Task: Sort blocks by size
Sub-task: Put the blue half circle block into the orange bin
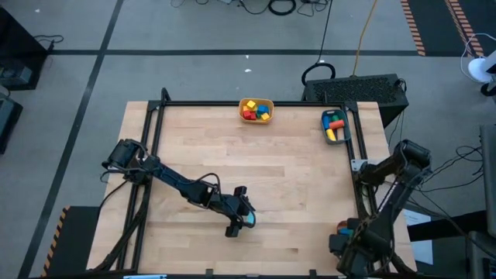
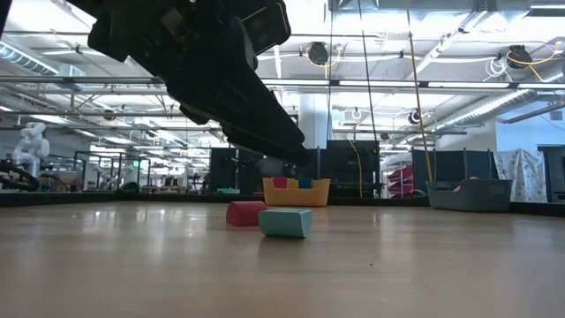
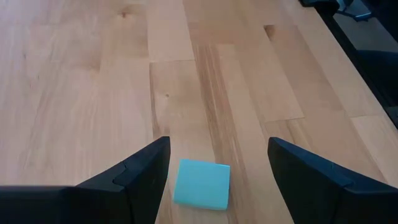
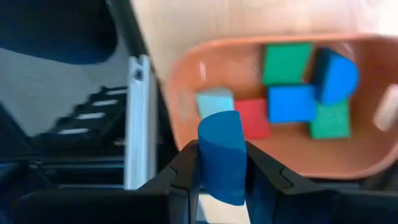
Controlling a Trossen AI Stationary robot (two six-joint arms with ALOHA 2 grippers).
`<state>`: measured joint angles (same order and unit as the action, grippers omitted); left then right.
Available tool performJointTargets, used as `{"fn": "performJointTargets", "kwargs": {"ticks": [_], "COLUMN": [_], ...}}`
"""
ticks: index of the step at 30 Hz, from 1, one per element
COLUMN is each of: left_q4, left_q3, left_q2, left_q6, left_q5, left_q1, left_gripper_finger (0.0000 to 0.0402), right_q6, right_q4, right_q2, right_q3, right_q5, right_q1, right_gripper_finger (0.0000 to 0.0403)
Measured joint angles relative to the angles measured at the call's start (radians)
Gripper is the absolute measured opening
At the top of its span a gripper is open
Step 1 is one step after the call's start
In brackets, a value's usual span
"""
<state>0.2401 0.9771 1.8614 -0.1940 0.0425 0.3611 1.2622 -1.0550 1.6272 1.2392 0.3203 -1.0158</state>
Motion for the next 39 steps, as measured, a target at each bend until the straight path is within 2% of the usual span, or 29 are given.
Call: {"fn": "performJointTargets", "kwargs": {"ticks": [16,21,29,33,39], "left_q4": [-0.015,-0.018,-0.042,-0.043,-0.047], "left_q3": [0.000,-0.001,-0.001,-0.001,-0.001], "left_q2": [0.000,0.000,0.000,0.000,0.000], "left_q6": [-0.001,-0.007,-0.008,-0.008,-0.008], "left_q5": [0.001,0.081,0.086,0.086,0.086], "left_q1": [0.000,0.000,0.001,0.000,0.000], "left_gripper_finger": [0.0272,0.0272,0.0272,0.0272,0.0272], "right_q6": [0.017,0.020,0.059,0.062,0.043], "right_q4": [0.043,0.103,0.167,0.165,0.128], "right_q2": [0.000,0.000,0.001,0.001,0.001], "right_q3": [-0.159,-0.198,-0.269,-0.292,-0.294], "right_q5": [0.024,0.026,0.025,0.019,-0.010], "right_q1": [-0.047,-0.046,-0.046,-0.043,-0.023], "right_gripper_finger": [0.0077,0.0077,0.0078,0.0094,0.0142]}}
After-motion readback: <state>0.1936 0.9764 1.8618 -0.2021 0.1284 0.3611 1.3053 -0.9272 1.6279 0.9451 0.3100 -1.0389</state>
